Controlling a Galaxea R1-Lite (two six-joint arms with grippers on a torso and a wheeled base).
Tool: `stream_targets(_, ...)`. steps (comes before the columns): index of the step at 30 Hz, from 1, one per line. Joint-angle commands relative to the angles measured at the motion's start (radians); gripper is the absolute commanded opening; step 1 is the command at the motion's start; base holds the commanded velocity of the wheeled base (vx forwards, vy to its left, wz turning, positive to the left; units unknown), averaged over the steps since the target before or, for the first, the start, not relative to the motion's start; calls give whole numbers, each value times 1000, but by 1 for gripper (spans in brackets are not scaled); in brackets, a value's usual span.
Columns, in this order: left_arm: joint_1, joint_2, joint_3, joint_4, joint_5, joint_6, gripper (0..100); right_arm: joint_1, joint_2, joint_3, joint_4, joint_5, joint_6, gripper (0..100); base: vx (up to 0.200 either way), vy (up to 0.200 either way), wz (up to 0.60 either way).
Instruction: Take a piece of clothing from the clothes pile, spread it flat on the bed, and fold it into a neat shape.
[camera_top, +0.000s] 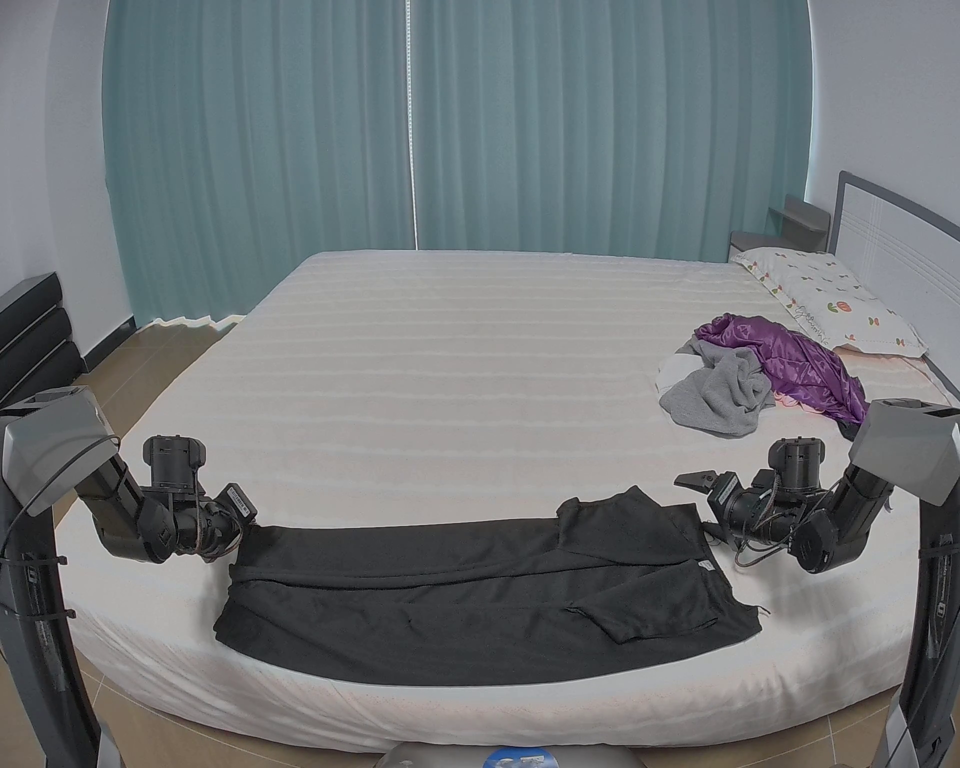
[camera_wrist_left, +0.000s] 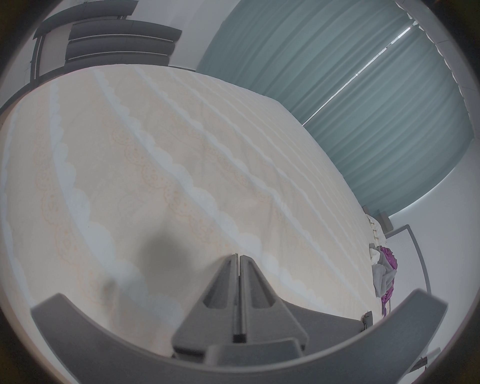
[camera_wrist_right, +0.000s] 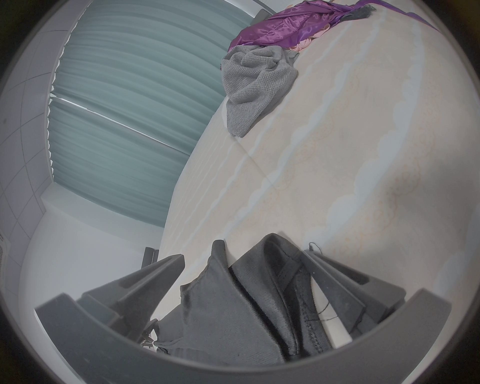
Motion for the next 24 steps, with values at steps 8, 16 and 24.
stream_targets(8,6,7,-12,-45,41,-53,0,2,36,-48,3,-15,-2,100,0,0,0)
stream_targets(16,6,14,-3,-54,41,-53,0,8,65,-82,3,-38,-5,100,0,0,0)
stream_targets(24,4,17,-3,-54,41,-55,0,23,97,-87,4,-95,-89,0,0,0,0)
